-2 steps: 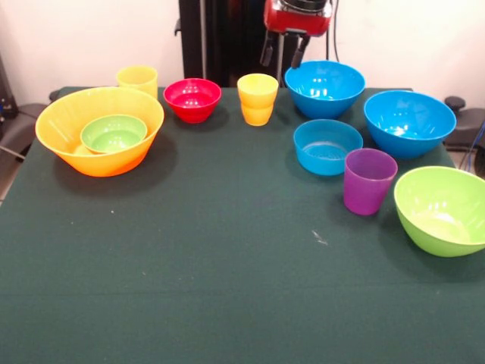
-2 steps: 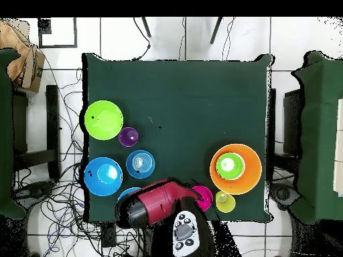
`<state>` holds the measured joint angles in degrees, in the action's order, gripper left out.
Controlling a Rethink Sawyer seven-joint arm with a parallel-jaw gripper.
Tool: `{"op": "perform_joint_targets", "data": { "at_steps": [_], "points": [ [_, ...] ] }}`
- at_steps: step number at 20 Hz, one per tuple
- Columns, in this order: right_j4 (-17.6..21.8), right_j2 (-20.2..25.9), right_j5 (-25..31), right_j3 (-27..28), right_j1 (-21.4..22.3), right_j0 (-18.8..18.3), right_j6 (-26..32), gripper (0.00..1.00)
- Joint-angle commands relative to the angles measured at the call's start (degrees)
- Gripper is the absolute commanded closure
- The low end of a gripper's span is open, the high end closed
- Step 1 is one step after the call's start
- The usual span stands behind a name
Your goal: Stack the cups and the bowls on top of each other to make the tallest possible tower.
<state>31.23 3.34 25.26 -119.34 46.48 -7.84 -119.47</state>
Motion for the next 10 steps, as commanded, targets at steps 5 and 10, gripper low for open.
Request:
{"op": "perform_joint_targets", "data": {
  "at_steps": [5, 10],
  "points": [
    [4.2, -1.7, -6.7, 7.3, -10.2, 2.8, -5.2, 0.0],
    [3.1, -2.3, -6.6, 8.0, -10.8, 2.8, -4.0, 0.0]
  ]
}}
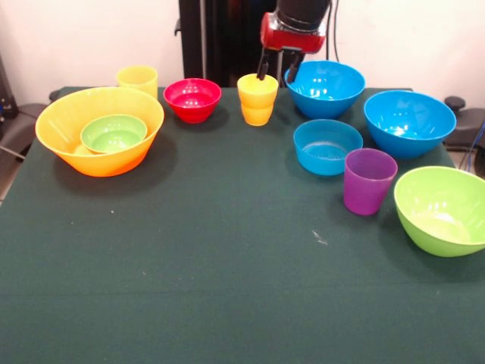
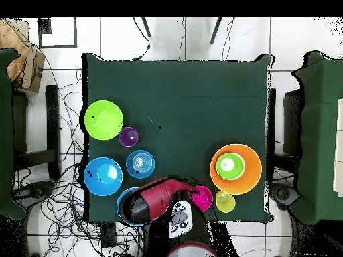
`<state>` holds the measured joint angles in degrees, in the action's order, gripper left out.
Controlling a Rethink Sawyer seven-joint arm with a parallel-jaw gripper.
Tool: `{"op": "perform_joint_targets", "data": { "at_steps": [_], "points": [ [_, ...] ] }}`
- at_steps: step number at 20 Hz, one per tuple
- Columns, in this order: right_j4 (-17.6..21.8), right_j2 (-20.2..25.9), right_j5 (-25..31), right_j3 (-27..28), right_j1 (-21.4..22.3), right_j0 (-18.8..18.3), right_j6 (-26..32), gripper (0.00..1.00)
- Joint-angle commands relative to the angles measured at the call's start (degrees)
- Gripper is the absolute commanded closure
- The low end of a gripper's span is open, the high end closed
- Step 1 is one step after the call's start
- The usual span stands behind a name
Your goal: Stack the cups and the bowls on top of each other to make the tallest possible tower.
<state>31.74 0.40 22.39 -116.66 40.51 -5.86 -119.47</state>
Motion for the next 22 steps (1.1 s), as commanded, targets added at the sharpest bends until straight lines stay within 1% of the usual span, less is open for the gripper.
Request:
{"op": "perform_joint_targets", "data": {
  "at_steps": [1, 14, 18, 22],
  "points": [
    [2.5, 0.5, -3.8, 5.4, -5.0, 0.9, -4.0, 0.0],
    [0.9, 0.2, -3.2, 6.4, -5.6, 1.9, -4.0, 0.0],
    [0.9, -0.4, -3.7, 7.4, -6.8, 2.6, -4.3, 0.0],
    [1.2, -1.4, -6.2, 9.6, -10.0, 2.9, -5.1, 0.0]
  ]
}}
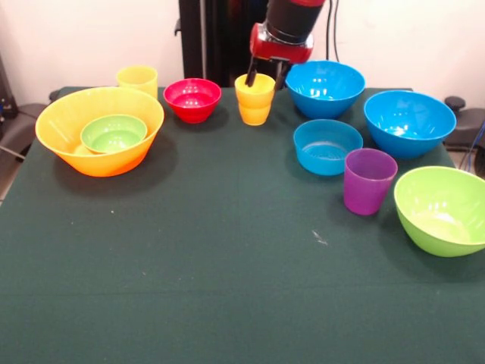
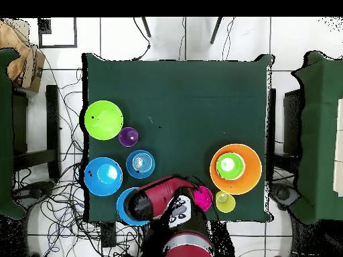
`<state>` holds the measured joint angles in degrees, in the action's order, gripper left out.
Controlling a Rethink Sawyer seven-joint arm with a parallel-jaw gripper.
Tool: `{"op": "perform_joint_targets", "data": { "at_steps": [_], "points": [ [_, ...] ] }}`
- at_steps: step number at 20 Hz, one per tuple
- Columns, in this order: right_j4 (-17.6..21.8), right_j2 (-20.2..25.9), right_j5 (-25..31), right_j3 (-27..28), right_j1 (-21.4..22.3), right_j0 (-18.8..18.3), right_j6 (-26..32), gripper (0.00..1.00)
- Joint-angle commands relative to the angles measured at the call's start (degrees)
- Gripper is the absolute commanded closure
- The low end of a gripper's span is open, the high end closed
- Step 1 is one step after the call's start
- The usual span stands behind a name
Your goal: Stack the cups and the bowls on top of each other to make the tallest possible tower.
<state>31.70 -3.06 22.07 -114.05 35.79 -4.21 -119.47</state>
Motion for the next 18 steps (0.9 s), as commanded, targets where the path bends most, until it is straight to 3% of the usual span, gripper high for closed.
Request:
{"op": "perform_joint_targets", "data": {
  "at_steps": [1, 12, 18],
  "points": [
    [1.3, 1.9, -6.6, 7.1, -5.7, 1.2, -5.3, 0.0],
    [0.4, 2.7, -6.0, 6.4, -4.5, 0.1, -3.6, 0.0],
    [0.6, 6.6, -3.3, 2.1, 1.0, -3.6, 1.5, 0.0]
  ]
}}
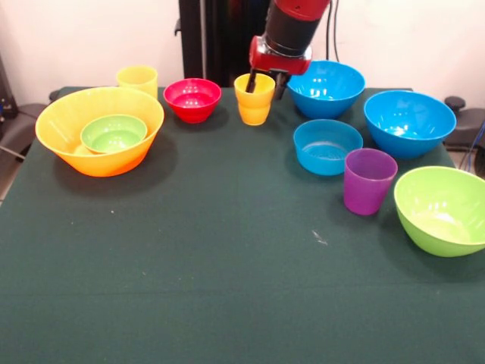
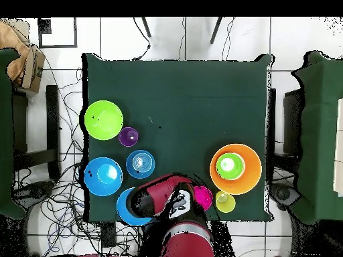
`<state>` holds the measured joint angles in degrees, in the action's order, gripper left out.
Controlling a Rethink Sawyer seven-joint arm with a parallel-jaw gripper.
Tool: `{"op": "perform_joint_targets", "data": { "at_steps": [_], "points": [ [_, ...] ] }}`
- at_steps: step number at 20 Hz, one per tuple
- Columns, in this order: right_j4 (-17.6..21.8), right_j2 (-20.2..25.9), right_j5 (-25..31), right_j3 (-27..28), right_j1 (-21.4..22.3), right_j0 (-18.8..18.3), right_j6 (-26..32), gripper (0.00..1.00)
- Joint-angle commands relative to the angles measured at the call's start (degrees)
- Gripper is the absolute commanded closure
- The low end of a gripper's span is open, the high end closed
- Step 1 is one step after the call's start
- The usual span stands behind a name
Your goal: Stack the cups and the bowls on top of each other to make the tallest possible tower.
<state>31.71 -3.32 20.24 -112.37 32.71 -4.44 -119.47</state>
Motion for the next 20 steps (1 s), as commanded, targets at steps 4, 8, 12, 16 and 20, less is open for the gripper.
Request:
{"op": "perform_joint_targets", "data": {
  "at_steps": [4, 8, 12, 16, 20],
  "points": [
    [-1.9, 9.9, 2.9, -3.4, 10.8, -6.3, 3.8, 0.0],
    [-2.8, 12.5, 4.8, -4.6, 12.8, -8.4, 4.7, 0.0],
    [-3.9, 15.0, 6.4, -5.9, 14.9, -10.4, 5.2, 0.0],
    [-4.0, 16.1, 7.5, -5.8, 15.4, -11.2, 5.2, 0.0],
    [-3.3, 16.2, 7.3, -5.4, 14.7, -11.1, 4.1, 0.0]
  ]
}}
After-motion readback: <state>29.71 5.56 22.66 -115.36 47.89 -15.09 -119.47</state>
